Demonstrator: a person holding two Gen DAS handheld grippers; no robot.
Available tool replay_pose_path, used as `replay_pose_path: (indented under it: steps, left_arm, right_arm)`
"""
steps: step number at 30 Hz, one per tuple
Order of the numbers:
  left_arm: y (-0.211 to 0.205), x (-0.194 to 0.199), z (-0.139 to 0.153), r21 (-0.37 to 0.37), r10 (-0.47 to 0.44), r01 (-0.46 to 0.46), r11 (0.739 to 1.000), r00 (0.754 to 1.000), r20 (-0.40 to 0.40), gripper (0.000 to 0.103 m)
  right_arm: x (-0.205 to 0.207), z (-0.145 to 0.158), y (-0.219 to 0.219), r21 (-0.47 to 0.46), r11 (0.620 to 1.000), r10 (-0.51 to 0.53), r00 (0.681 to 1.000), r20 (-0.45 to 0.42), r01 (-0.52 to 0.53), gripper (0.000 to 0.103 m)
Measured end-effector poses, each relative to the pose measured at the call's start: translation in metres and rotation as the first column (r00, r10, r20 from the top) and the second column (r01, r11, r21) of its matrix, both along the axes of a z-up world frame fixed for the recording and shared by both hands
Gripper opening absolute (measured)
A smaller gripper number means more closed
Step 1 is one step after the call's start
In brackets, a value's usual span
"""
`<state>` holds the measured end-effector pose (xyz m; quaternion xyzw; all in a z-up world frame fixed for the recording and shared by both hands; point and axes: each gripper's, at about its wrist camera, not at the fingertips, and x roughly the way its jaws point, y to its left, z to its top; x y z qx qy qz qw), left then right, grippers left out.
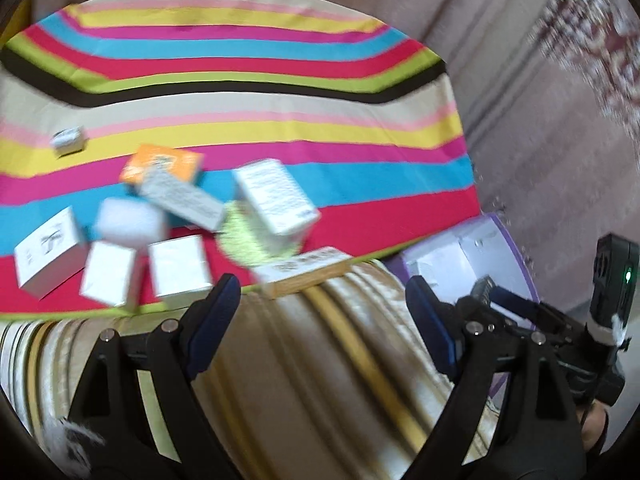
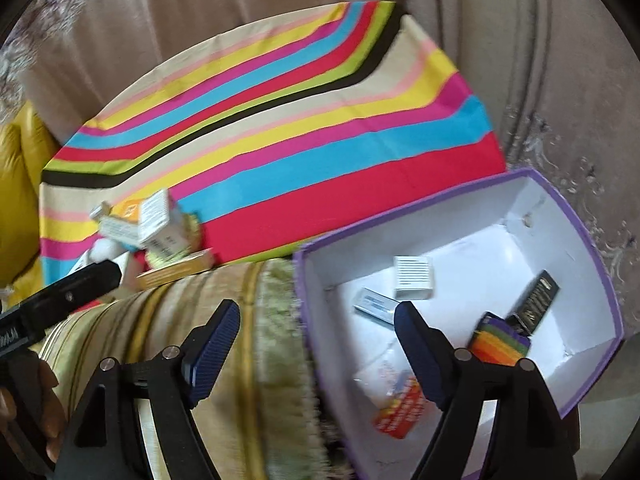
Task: Organize objects
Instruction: 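Move both grippers back over the boxes on the cloth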
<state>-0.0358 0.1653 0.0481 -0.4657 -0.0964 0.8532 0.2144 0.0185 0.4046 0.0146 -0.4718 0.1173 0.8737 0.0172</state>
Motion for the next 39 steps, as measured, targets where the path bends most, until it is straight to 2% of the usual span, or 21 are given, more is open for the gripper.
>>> replay_pose_path:
  steps: [4,7,10,16,22,33,36,39]
  left_arm:
    - [-0.03,0.003,0.0,-0.002,0.073,-0.073,0.997,0.997,0.003,0.087]
    - [-0.05,0.007,0.0,0.009,0.116,-0.116,0.993,0.993,0.0,0.087]
    - [-0.065,0.011,-0.002,0.011,0.146,-0.146,0.989,0.989,-0.001,0.087]
    - [-0.098,0.013,-0.009,0.036,0.201,-0.202,0.979,0.979,0.03,0.087]
    - [-0.129,0.016,-0.015,0.023,0.266,-0.267,0.963,0.963,0.048,0.087]
    - [-0.155,0.009,-0.025,-0.003,0.3,-0.301,0.954,0.95,0.082,0.087]
    - [-0.166,0.006,-0.029,-0.016,0.332,-0.332,0.943,0.939,0.087,0.087]
    - [-0.178,0.0,-0.035,-0.028,0.386,-0.385,0.922,0.916,0.113,0.087]
  right_arm:
    - [-0.005,0.004,-0.022,0.026,0.998,0.059,0.998,-0.003,-0.058,0.081]
    - [-0.009,0.004,-0.036,0.003,0.995,0.102,0.995,-0.005,-0.102,0.081]
    - [-0.011,0.006,-0.05,0.048,0.99,0.132,0.991,-0.01,-0.132,0.081]
    - [-0.02,0.005,-0.072,0.079,0.979,0.191,0.982,-0.009,-0.19,0.081]
    - [-0.029,0.004,-0.084,0.068,0.971,0.229,0.973,-0.009,-0.228,0.081]
    - [-0.053,-0.005,-0.099,0.053,0.965,0.256,0.966,0.022,-0.257,0.081]
    - [-0.061,-0.007,-0.106,0.066,0.961,0.268,0.963,0.02,-0.269,0.081]
    - [-0.069,-0.007,-0.11,0.084,0.958,0.275,0.961,0.016,-0.275,0.081]
